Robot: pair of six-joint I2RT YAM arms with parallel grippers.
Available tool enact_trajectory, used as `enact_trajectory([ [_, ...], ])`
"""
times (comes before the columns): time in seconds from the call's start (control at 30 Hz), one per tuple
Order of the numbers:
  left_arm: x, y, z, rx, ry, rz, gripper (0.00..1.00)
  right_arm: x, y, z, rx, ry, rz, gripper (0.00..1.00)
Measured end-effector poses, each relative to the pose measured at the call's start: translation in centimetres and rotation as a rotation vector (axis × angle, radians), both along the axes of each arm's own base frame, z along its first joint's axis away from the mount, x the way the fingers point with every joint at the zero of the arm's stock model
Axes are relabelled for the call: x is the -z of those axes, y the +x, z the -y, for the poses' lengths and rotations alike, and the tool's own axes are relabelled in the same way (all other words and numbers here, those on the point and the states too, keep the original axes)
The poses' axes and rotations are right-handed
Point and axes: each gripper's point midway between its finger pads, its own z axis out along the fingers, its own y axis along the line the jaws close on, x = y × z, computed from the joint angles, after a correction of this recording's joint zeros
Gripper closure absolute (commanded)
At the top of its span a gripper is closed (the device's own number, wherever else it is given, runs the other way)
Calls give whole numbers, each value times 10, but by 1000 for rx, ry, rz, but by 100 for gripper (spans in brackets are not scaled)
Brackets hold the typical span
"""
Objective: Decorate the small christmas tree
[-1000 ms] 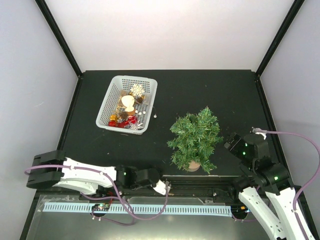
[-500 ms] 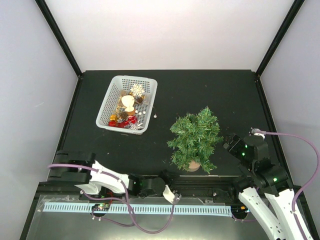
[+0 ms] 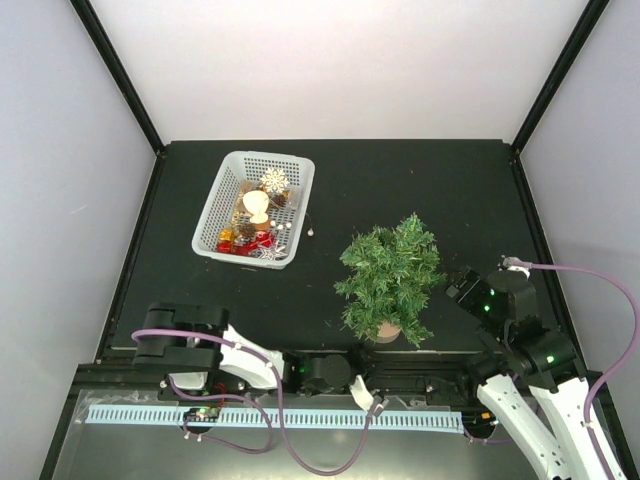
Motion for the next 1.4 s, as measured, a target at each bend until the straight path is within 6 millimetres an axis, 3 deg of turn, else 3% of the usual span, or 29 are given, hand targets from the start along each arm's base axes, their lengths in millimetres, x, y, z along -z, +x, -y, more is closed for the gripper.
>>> enact_trajectory([
  [0.13,-6,2,19,6,-30,-4,98,-1,1,0,-2,-4,-3,9],
  [0.27,0,15,31,-15,-25,5,98,-4,2,-1,-4,-7,0,9],
  [0.5,21,45,25,-59,40,15,99,-7,2,0,-7,-18,10,9],
  [0.8,35,58,20,-66,100,-2,98,-10,6,-1,-9,-11,31,9],
  [1.0,29,98,18,-159,93,-39,99,-7,8,-2,-11,-13,32,9],
  [1.23,7,148,21,-268,33,-67,98,-4,10,-3,-16,-27,17,9],
  [1.4,14,176,17,-315,51,-92,98,-3,12,-3,-20,-36,13,9],
])
